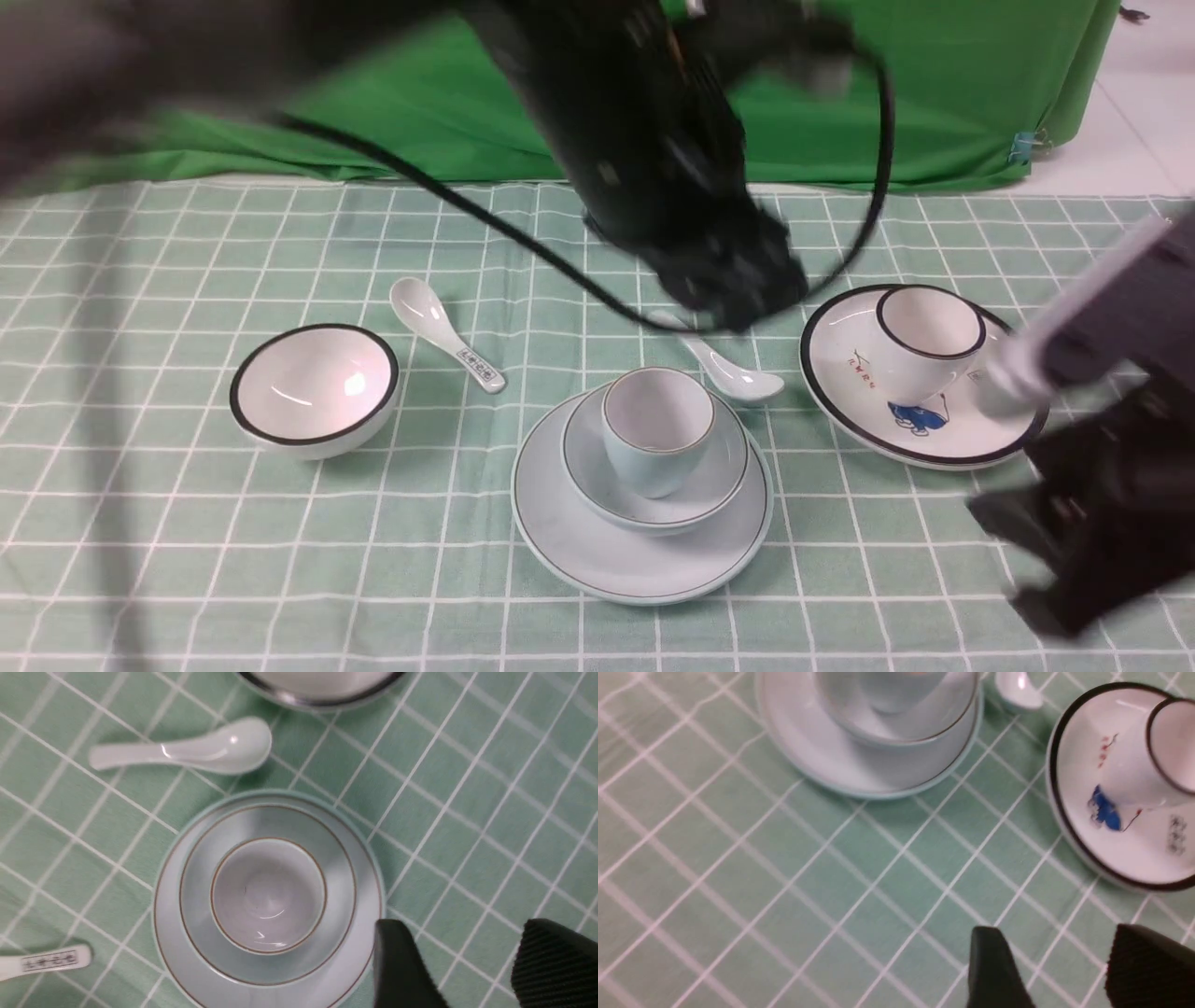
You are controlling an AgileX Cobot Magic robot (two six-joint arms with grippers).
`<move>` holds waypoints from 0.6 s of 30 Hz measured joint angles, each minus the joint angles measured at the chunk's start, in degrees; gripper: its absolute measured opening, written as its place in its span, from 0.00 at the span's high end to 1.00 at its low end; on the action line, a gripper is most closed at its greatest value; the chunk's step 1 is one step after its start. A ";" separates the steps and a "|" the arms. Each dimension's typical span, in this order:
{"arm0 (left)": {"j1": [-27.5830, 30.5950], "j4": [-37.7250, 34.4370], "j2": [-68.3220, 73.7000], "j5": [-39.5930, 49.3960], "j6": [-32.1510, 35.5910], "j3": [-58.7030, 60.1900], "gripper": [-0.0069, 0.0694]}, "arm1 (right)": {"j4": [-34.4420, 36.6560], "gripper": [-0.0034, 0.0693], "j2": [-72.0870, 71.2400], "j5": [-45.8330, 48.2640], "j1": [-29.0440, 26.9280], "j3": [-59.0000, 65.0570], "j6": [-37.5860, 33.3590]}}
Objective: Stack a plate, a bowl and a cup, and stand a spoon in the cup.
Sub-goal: Use the right arm to grab a blue soup spoon
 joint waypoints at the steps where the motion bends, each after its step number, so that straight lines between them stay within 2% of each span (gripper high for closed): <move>1: 0.00 0.14 -4.40 0.00 -0.66 0.94 0.65 | 1.53 0.46 4.77 -0.14 -2.49 -2.85 -2.44; 2: 0.00 0.44 -8.75 0.00 -1.00 2.63 0.77 | 5.34 0.46 9.64 -0.22 -5.89 -6.85 -7.09; 3: 0.00 0.53 -9.99 0.00 -1.08 3.30 0.79 | 7.62 0.46 10.98 -0.21 -7.42 -7.85 -8.59; 5: 0.00 1.18 -16.43 -0.61 -1.86 8.47 0.87 | 16.79 0.46 18.33 -0.25 -12.19 -12.81 -17.97; 6: 0.00 1.28 -21.01 -2.19 -2.30 12.30 0.89 | 22.02 0.46 21.74 -0.14 -14.61 -15.88 -21.96; 8: 0.00 1.52 -28.42 -7.73 -3.22 20.71 0.90 | 28.07 0.46 29.90 0.41 -18.01 -22.66 -27.92; 11: 0.00 1.99 -40.53 -19.54 -3.44 35.74 0.90 | 30.14 0.46 41.54 3.20 -20.18 -33.37 -30.88; 15: 0.00 0.82 -52.07 -34.26 -3.50 51.16 0.90 | 30.84 0.46 54.27 5.72 -20.43 -45.51 -32.14; 18: 0.00 0.75 -55.38 -37.39 -3.63 55.25 0.90 | 30.89 0.44 59.26 6.36 -20.43 -51.60 -32.14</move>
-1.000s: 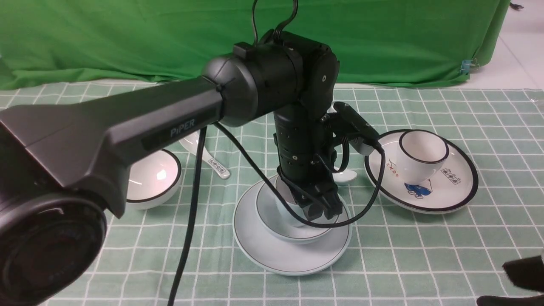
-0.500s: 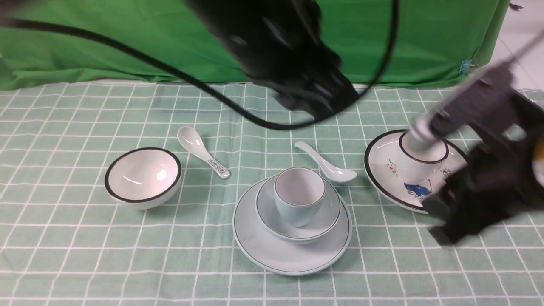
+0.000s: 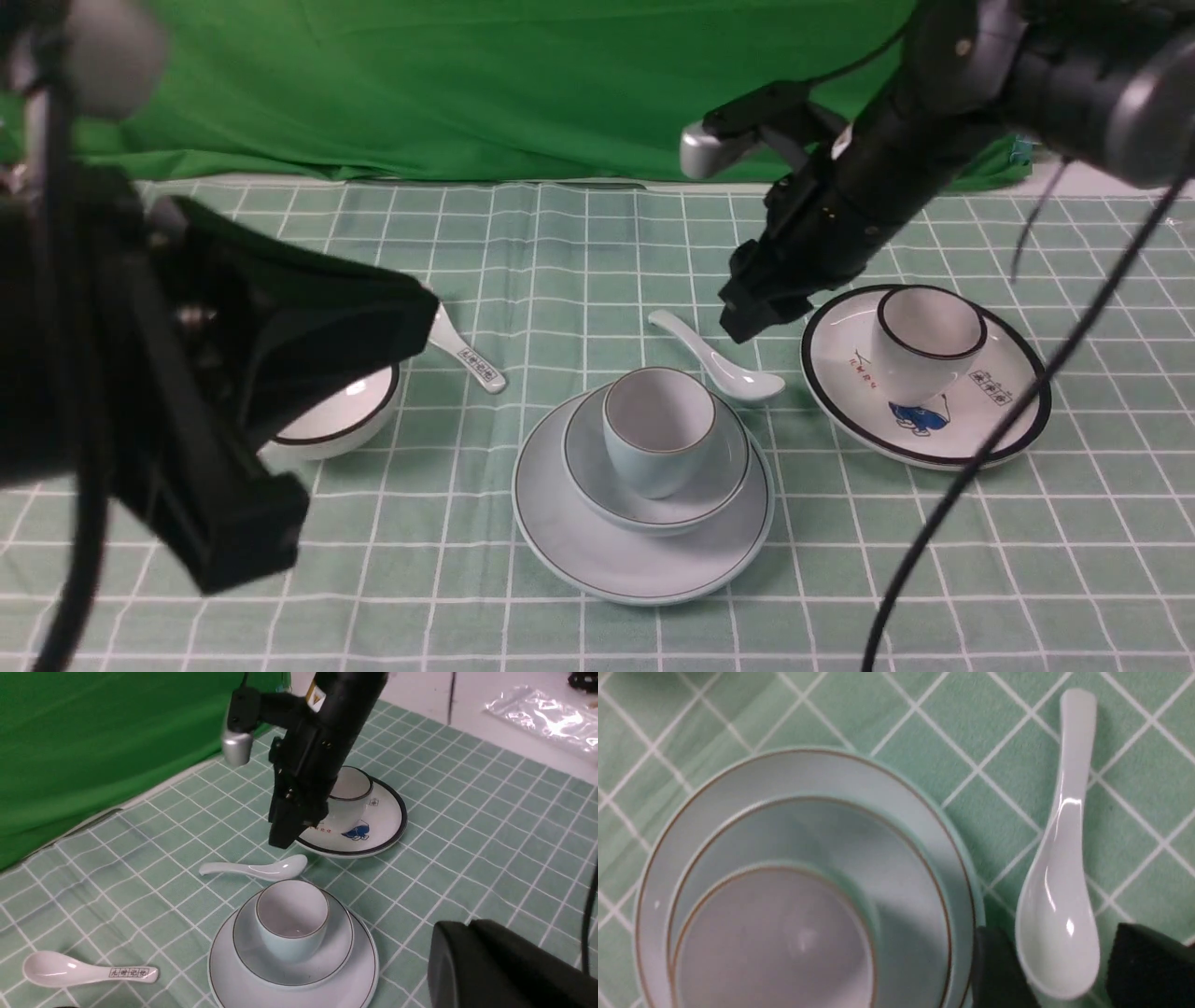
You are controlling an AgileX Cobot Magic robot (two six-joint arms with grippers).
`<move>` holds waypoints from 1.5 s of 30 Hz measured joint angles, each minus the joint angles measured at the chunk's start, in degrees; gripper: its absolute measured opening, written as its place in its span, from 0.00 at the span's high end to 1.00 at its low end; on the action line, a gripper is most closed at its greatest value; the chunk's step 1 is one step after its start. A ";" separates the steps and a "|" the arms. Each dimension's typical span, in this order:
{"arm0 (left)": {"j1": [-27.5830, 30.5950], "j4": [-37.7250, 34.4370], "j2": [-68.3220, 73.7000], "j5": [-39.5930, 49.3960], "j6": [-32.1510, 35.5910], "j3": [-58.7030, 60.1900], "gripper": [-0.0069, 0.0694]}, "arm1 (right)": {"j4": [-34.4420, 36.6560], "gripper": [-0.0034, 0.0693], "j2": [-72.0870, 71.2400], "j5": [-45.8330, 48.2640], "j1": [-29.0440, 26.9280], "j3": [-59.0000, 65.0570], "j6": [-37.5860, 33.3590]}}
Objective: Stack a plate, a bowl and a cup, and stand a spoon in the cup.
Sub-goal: Use the right arm to grab a blue soup spoon
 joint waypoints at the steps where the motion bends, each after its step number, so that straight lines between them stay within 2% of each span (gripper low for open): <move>1: 0.00 0.00 -0.59 -0.26 0.00 0.91 0.90 | 0.00 0.44 1.64 0.41 -0.02 -1.98 0.00; 6: 0.00 -0.23 -1.45 -0.66 0.00 2.34 0.90 | 0.01 0.42 11.23 1.98 -0.07 -13.30 0.00; 11: 0.00 -0.69 -1.45 -1.65 0.00 2.34 0.90 | 0.06 0.42 17.01 2.05 -0.07 -18.69 0.16; 26: 0.00 -1.37 -1.45 -1.79 -0.18 2.34 0.90 | -1.83 0.42 21.71 0.45 -0.07 -19.92 0.15; 32: 0.00 -1.50 -1.45 -1.79 -0.18 2.34 0.90 | -2.51 0.58 21.78 0.19 -0.07 -20.14 0.15; 35: 0.00 -1.50 -1.45 -1.79 -0.18 2.34 0.90 | -2.64 0.73 21.78 0.25 -0.07 -20.21 0.29; 41: 0.00 -1.50 -1.45 -1.48 0.02 2.34 0.90 | -2.65 0.72 18.82 2.29 -0.07 -19.90 1.42; 45: 0.00 -1.43 -1.45 -1.37 0.14 2.34 0.90 | -1.46 0.72 8.21 8.08 0.20 -19.37 1.63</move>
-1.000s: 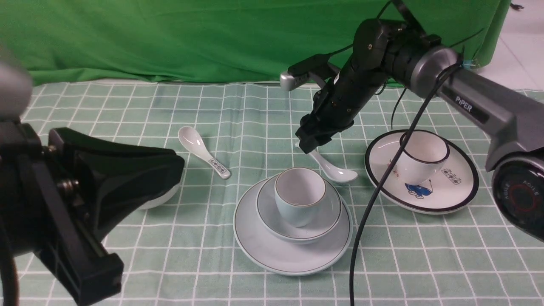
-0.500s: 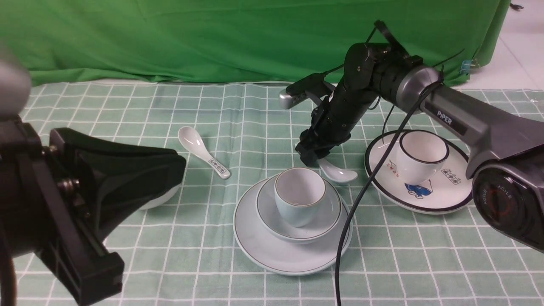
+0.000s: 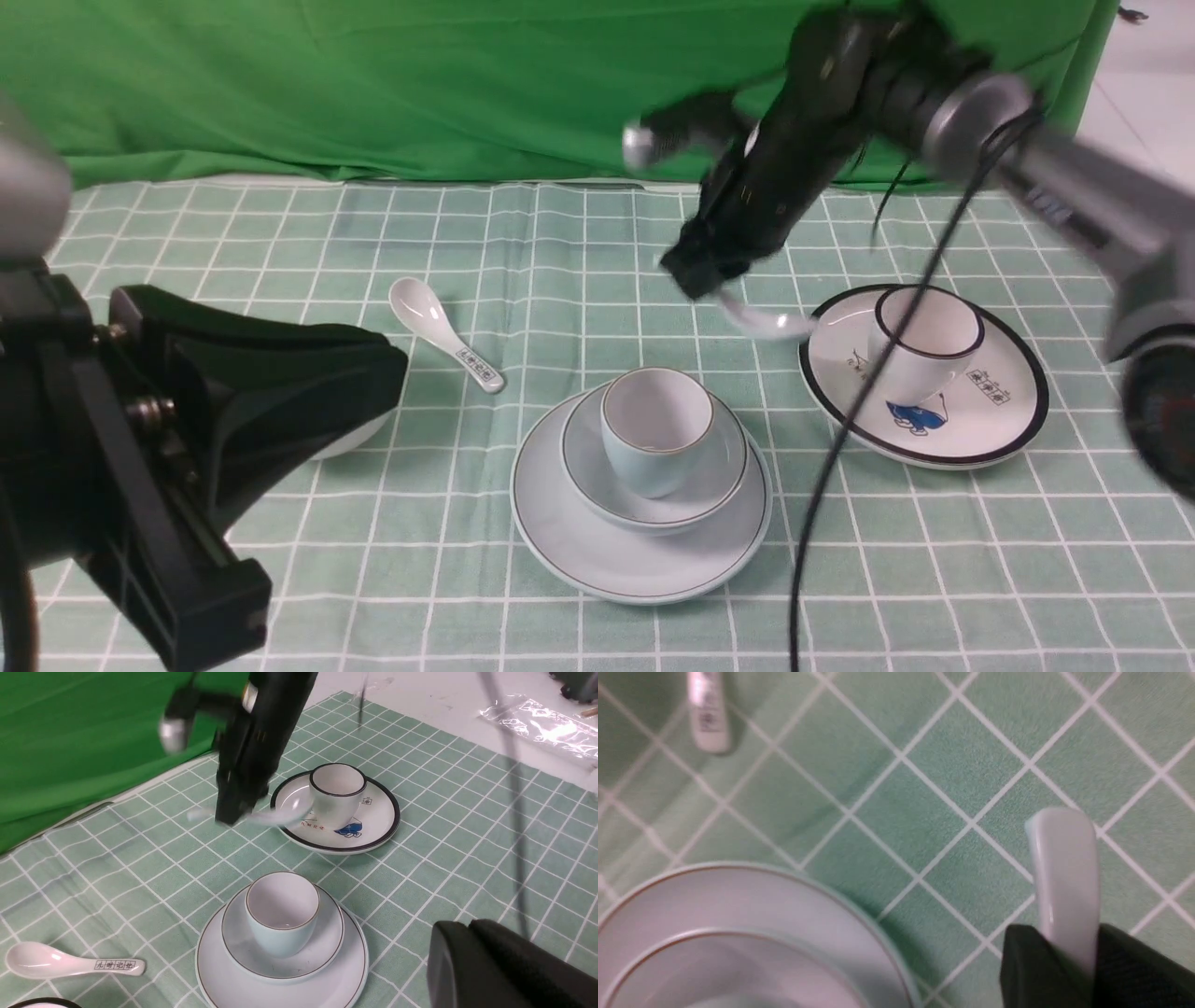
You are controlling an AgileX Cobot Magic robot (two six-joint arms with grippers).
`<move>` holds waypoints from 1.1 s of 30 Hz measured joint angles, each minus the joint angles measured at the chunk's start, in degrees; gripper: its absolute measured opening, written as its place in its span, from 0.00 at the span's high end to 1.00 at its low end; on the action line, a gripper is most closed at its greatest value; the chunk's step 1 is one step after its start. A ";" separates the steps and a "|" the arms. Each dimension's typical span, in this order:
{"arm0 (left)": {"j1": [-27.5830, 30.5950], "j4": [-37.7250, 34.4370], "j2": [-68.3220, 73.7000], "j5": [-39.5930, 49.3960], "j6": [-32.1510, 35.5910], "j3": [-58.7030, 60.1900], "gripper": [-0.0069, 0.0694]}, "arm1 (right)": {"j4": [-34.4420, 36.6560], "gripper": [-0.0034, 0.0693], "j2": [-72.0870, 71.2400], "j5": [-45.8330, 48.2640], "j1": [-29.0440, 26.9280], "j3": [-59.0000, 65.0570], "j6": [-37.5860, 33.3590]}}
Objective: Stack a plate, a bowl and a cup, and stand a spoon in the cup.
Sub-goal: Use the right arm to grab a blue soup spoon, then use the right arm to put the blue soup spoon into the blue teacup in the middle
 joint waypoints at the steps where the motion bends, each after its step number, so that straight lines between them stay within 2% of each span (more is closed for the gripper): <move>1: 0.00 0.08 0.00 0.00 0.00 0.00 0.90 | 0.17 0.72 -1.15 0.33 0.08 0.37 -0.10; 5: 0.00 0.27 0.00 0.04 0.59 0.00 0.90 | 1.34 0.72 -14.64 -2.32 1.63 12.08 -0.74; 9: 0.00 0.31 0.00 0.04 1.87 0.00 0.90 | 3.75 0.72 -27.19 -16.45 3.32 32.70 -1.59; 14: 0.00 0.31 0.00 0.07 2.05 0.00 0.90 | 13.74 0.72 -40.36 -52.21 8.22 60.82 -6.56; 16: 0.00 0.31 0.00 0.11 2.07 0.00 0.90 | 15.63 0.72 -42.91 -65.66 11.60 68.31 -7.51; 17: 0.00 0.31 0.00 0.11 2.07 0.00 0.90 | 15.72 0.72 -44.04 -76.47 14.91 73.68 -7.12; 19: 0.00 0.31 0.00 0.11 2.07 0.00 0.90 | 13.50 0.72 -44.16 -84.77 17.57 77.18 -4.40; 21: 0.00 0.31 0.00 0.11 2.07 0.00 0.90 | 7.34 0.72 -43.14 -93.63 19.74 79.73 2.82; 24: 0.00 0.31 0.00 0.25 2.07 0.00 0.90 | -0.24 0.72 -40.36 -102.39 19.88 80.19 13.23; 26: 0.00 0.31 0.00 0.49 2.07 0.00 0.90 | -3.69 0.72 -38.12 -106.97 19.71 80.23 17.52; 29: 0.00 0.31 0.00 1.30 2.07 0.00 0.90 | -7.72 0.72 -34.34 -112.25 19.72 80.36 21.95; 33: 0.00 0.38 0.00 2.73 2.07 0.00 0.90 | -10.14 0.72 -29.78 -117.69 19.64 80.55 23.93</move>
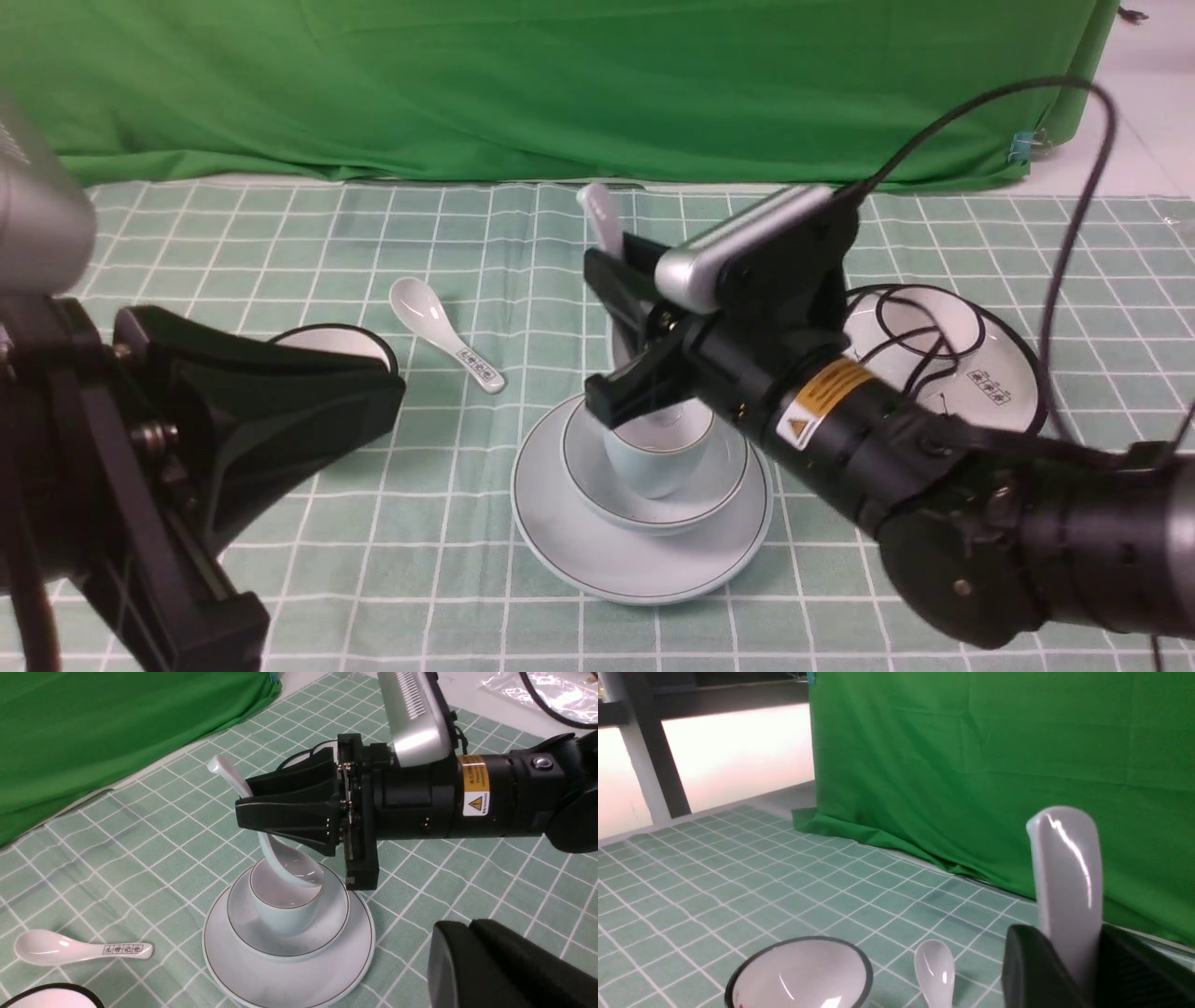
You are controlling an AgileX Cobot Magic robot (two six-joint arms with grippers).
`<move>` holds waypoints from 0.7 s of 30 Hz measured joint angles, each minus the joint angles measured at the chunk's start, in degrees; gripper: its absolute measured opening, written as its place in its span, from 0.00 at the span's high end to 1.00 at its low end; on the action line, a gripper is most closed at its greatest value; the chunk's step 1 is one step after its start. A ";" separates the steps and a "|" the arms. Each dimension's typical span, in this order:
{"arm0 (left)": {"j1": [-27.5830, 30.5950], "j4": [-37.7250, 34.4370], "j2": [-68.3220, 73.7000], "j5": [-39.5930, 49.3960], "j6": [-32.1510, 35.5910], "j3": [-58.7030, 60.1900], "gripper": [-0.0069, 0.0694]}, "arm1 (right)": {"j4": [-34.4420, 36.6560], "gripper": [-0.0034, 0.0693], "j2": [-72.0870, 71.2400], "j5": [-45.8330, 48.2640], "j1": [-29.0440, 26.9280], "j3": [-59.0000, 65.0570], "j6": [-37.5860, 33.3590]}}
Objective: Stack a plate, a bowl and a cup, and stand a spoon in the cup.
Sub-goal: Use the right arm to put the blue soup spoon into the blue teacup in the middle
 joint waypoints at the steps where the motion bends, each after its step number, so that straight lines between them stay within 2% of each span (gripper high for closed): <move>1: 0.00 0.00 0.00 0.04 0.00 0.00 0.90 | -0.16 0.72 0.42 -0.52 -0.12 0.00 0.10; 11: 0.00 0.00 0.00 0.23 0.00 0.00 0.90 | -1.46 0.72 7.08 -5.31 -3.96 0.00 4.79; 21: 0.00 0.00 0.00 0.27 0.00 0.00 0.90 | -1.98 0.72 11.35 -5.70 -4.42 0.00 5.12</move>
